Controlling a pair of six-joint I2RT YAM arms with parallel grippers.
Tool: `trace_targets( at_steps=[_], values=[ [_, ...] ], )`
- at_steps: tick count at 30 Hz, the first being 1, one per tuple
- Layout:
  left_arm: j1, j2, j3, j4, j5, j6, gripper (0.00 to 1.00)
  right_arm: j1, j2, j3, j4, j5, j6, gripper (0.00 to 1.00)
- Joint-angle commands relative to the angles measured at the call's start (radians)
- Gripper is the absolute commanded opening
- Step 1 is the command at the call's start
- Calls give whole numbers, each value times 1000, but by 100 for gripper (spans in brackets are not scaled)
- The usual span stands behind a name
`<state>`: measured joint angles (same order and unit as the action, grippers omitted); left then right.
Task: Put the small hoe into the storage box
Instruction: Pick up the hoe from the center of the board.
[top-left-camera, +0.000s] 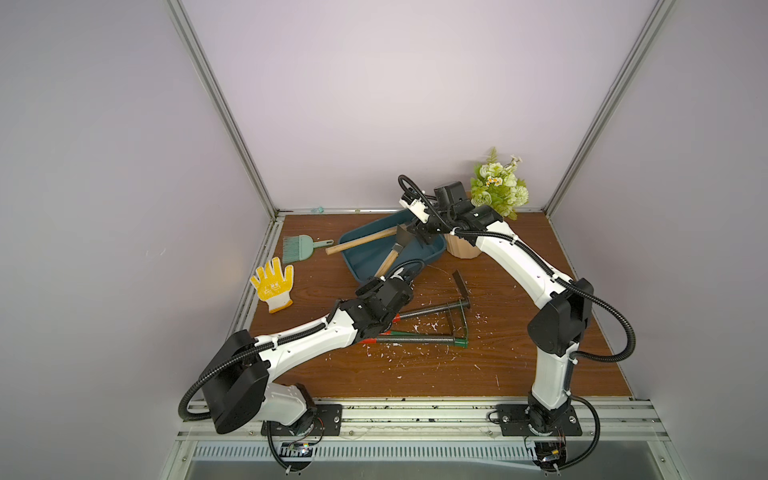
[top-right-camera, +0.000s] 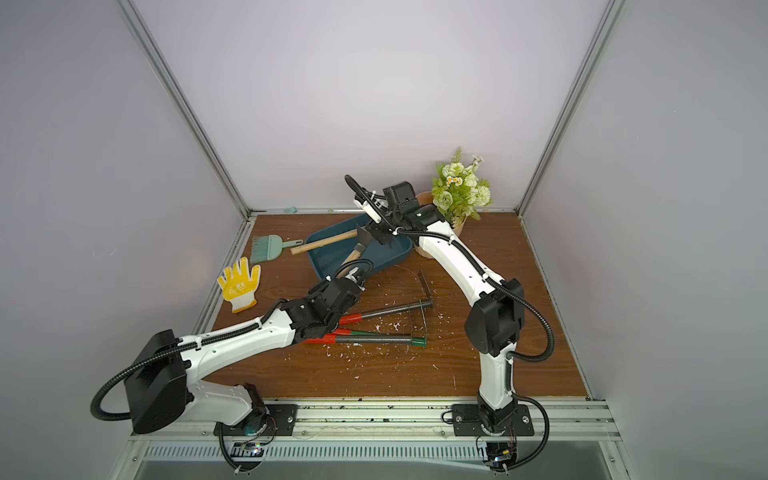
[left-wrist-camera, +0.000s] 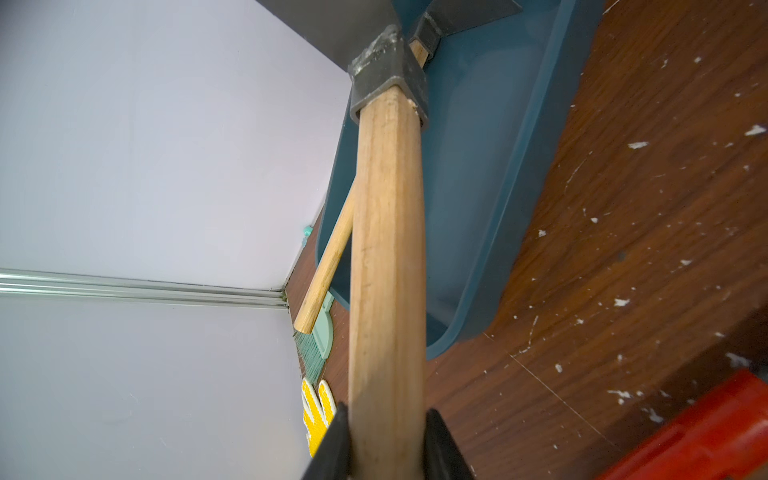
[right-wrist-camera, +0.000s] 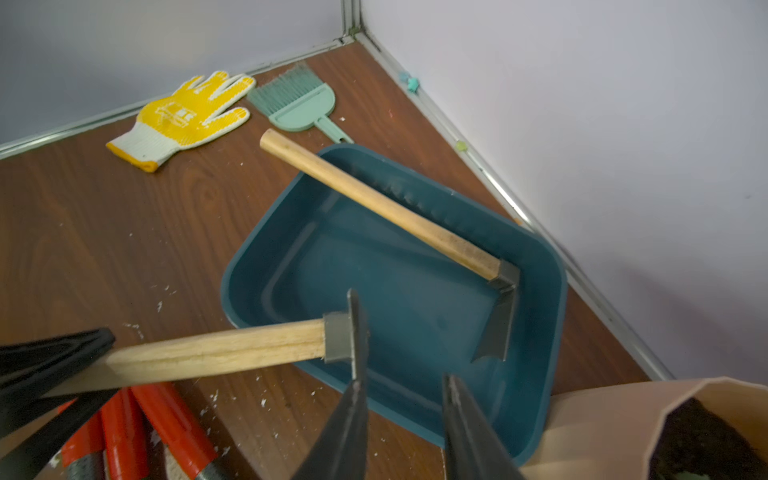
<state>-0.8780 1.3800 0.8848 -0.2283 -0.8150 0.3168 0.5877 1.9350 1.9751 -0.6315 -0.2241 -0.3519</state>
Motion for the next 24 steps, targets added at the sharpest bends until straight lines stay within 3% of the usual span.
trace_targets(
  at_steps=[1, 17, 24],
  values=[
    [-16, -50, 14, 80, -37, -10, 0, 4, -24, 10, -22, -76, -46, 35],
    [-41, -34, 52, 72, -15, 3, 0, 5, 38, 54, -12, -58, -35, 34],
    [-46, -47, 56, 61, -26, 9, 0, 4, 65, 68, -8, -60, -23, 27]
  ],
)
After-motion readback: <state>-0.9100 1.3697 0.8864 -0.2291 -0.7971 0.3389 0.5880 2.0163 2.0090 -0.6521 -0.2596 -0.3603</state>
